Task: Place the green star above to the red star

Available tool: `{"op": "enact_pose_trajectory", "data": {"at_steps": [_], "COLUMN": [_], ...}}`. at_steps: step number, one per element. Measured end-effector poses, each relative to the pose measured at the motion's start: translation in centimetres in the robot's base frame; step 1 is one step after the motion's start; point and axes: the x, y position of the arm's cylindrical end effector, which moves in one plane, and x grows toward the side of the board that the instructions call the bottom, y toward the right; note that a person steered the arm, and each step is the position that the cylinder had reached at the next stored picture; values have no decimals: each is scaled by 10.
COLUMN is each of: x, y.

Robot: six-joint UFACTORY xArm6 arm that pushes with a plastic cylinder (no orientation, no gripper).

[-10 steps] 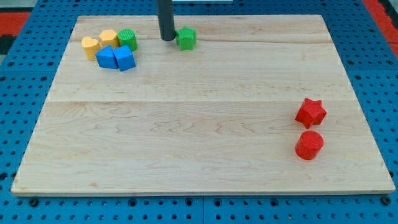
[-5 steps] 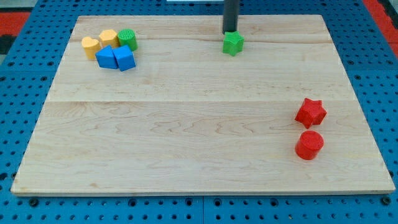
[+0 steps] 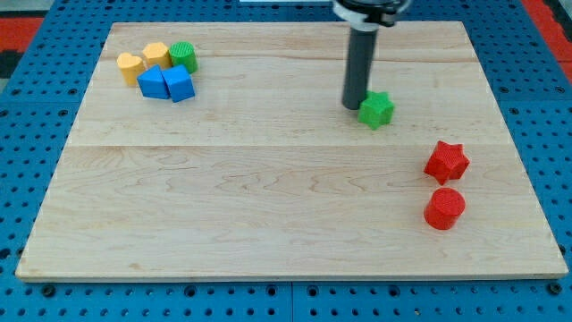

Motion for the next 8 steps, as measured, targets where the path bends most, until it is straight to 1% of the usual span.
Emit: {"op": "enact_pose_trajectory", "data": {"at_steps": [1, 2, 3, 4, 5, 6, 7, 8], "x": [12, 36, 42, 41, 4, -30, -39, 21], "y": [7, 21, 45, 64, 64, 40, -25, -71]}}
